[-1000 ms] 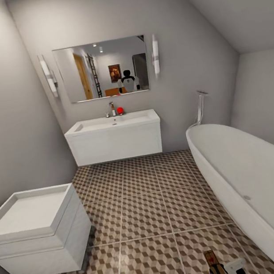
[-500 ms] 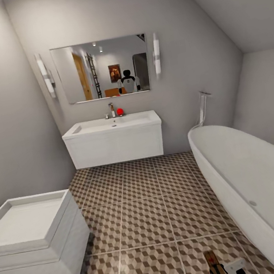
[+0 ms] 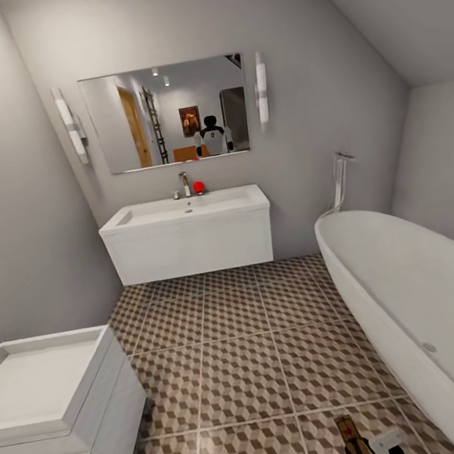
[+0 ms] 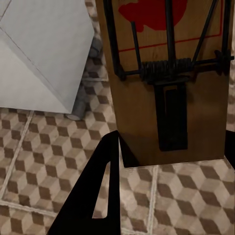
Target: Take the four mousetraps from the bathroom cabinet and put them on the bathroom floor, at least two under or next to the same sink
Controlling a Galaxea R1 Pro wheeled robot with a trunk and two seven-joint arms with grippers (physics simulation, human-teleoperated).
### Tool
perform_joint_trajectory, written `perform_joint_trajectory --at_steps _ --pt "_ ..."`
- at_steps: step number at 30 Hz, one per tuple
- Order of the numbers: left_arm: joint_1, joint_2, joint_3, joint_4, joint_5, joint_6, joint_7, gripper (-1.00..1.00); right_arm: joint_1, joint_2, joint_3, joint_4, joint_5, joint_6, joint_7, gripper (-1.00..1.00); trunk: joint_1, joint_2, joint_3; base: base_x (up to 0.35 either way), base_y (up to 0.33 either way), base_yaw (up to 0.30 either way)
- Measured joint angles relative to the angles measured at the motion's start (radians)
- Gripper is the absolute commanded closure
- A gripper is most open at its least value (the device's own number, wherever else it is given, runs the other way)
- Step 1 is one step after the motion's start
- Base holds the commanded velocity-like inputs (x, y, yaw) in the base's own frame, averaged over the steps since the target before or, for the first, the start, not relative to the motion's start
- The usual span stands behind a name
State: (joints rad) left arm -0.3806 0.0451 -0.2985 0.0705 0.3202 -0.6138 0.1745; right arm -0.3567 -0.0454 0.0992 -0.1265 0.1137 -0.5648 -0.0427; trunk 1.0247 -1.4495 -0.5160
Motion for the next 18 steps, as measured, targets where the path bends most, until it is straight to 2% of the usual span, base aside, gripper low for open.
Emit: perform_joint_trajectory --at_steps 18 --pt "0.000 0.000 0.000 0.000 0.000 0.000 -0.001 1.00 0.000 0.003 0.000 0.000 0.000 0.000 0.000 1.00 0.000 0.000 0.000 0.195 0.000 0.000"
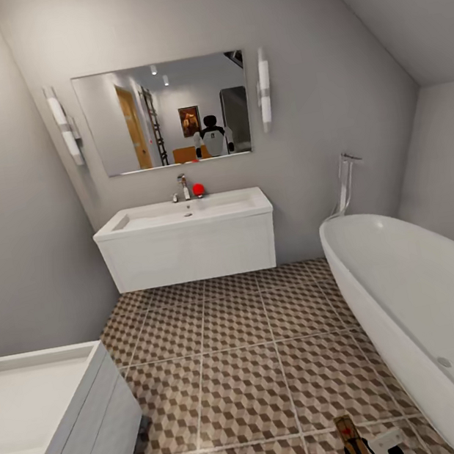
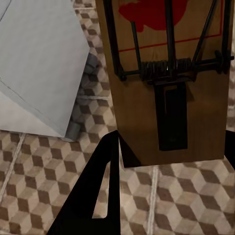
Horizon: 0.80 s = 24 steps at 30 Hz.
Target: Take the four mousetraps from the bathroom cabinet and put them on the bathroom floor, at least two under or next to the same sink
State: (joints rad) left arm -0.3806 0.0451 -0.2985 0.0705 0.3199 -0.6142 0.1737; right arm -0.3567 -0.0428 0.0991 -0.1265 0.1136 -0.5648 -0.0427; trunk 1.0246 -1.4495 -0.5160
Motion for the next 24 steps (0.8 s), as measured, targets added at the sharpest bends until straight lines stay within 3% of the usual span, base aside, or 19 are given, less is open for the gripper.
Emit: perform_joint_trajectory --at_steps 24 --pt "0.000 0.001 0.000 0.000 0.000 0.000 0.000 1.00 0.000 0.002 0.000 0.001 0.002 0.000 0.000 1.00 0.000 0.000 0.000 0.319 0.000 0.000"
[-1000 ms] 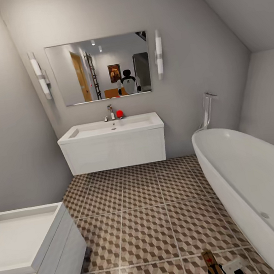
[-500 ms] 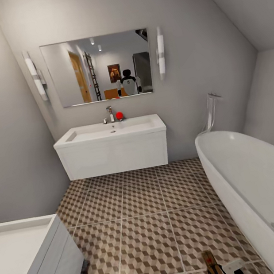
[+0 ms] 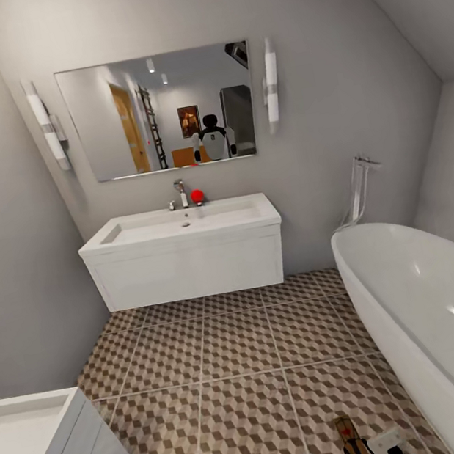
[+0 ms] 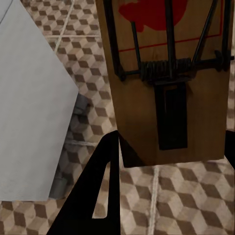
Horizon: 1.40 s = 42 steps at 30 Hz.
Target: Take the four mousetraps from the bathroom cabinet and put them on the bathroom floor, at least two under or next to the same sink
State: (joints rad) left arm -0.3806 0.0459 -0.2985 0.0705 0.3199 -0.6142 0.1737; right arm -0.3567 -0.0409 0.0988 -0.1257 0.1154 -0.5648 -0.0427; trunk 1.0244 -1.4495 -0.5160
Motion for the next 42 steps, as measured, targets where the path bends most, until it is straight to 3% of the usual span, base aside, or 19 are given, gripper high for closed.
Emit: perform_joint_trajectory --at_steps 42 --pt "0.000 -0.001 0.000 0.000 0.000 0.000 0.000 1.00 0.000 0.000 0.000 0.001 0.000 -0.001 0.000 1.00 0.000 0.000 0.000 0.314 0.000 0.000"
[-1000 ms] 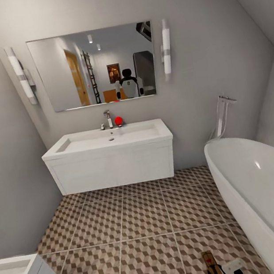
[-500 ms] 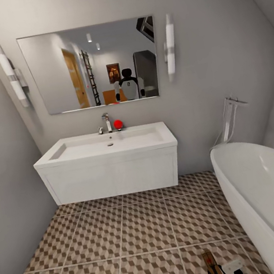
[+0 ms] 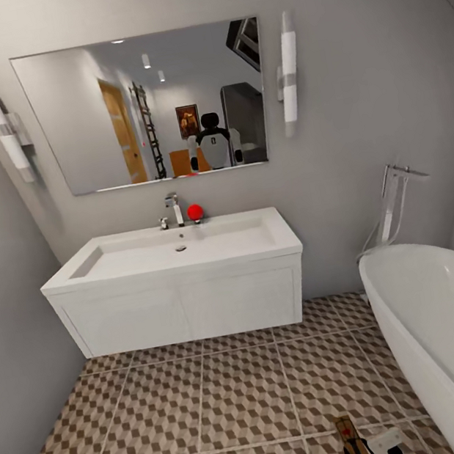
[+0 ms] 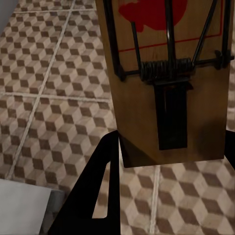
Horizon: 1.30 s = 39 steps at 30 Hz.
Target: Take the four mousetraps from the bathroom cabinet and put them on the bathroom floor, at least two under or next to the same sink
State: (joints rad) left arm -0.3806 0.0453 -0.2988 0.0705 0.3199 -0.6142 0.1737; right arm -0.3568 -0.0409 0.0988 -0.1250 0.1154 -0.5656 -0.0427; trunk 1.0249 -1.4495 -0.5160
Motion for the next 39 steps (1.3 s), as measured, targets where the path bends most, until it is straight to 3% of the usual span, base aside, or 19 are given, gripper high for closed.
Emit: perform_joint_trajectory --at_steps 5,8,10,12,13,15,16,18,20,26,31,34,37,39 --pt "0.000 -0.001 0.000 -0.001 0.000 0.002 0.003 1.00 0.000 0.000 0.000 -0.001 0.001 -0.002 0.000 1.00 0.000 0.000 0.000 0.025 0.000 0.000" --pt "0.000 -0.002 0.005 -0.012 0.000 0.055 0.007 1.00 0.000 0.014 0.001 -0.010 0.003 0.003 -0.004 1.00 0.000 0.000 0.000 0.004 0.000 0.000" --pt "0.000 -0.003 0.006 -0.044 -0.002 0.194 0.008 1.00 0.000 0.039 0.002 -0.023 -0.002 0.013 -0.032 1.00 0.000 0.000 0.000 0.001 0.000 0.000" --pt "-0.001 -0.001 0.006 -0.139 -0.006 0.387 0.007 1.00 -0.001 0.056 -0.001 -0.060 -0.004 0.060 -0.088 1.00 0.000 0.000 0.000 0.000 0.000 0.000" --pt "-0.001 0.001 0.007 -0.175 -0.007 0.438 0.007 1.00 -0.001 0.061 0.000 -0.075 -0.004 0.083 -0.103 1.00 0.000 0.000 0.000 0.000 0.000 0.000" --pt "-0.002 0.012 0.007 -0.351 -0.009 0.647 0.006 1.00 -0.003 0.093 0.001 -0.190 -0.002 0.231 -0.141 1.00 0.000 0.000 0.000 0.000 0.000 0.000" --pt "-0.003 0.015 0.008 -0.413 -0.010 0.719 0.006 1.00 -0.003 0.103 0.000 -0.251 -0.003 0.298 -0.149 1.00 0.000 0.000 0.000 0.000 0.000 0.000" --pt "-0.013 0.017 0.009 -0.484 -0.011 0.839 0.006 1.00 -0.006 0.114 0.000 -0.367 -0.004 0.426 -0.156 1.00 0.000 0.000 0.000 0.000 0.000 0.000" --pt "-0.052 0.019 0.009 -0.514 -0.012 0.905 0.007 1.00 -0.022 0.125 0.001 -0.444 -0.005 0.530 -0.161 1.00 0.000 0.000 0.000 0.000 0.000 0.000" --pt "-0.120 0.040 0.010 -0.510 -0.011 0.940 0.008 1.00 -0.097 0.152 0.000 -0.482 -0.008 0.613 -0.162 1.00 0.000 0.000 0.000 0.000 0.000 0.000" --pt "-0.127 0.044 0.009 -0.392 -0.008 0.868 0.010 1.00 -0.108 0.156 0.000 -0.482 -0.010 0.623 -0.166 1.00 0.000 0.000 0.000 0.000 0.000 0.000" --pt "-0.128 0.045 0.010 -0.364 -0.007 0.857 0.011 1.00 -0.109 0.156 0.000 -0.488 -0.010 0.645 -0.168 1.00 0.000 0.000 0.000 0.000 0.000 0.000" --pt "-0.128 0.044 0.011 -0.352 -0.005 0.877 0.010 1.00 -0.110 0.156 0.000 -0.507 -0.011 0.754 -0.171 1.00 0.000 0.000 0.000 0.000 0.000 0.000" --pt "-0.128 0.029 0.010 -0.358 -0.004 0.911 0.008 1.00 -0.111 0.156 0.000 -0.544 -0.011 0.841 -0.173 1.00 0.000 0.000 0.000 0.000 0.000 0.000"
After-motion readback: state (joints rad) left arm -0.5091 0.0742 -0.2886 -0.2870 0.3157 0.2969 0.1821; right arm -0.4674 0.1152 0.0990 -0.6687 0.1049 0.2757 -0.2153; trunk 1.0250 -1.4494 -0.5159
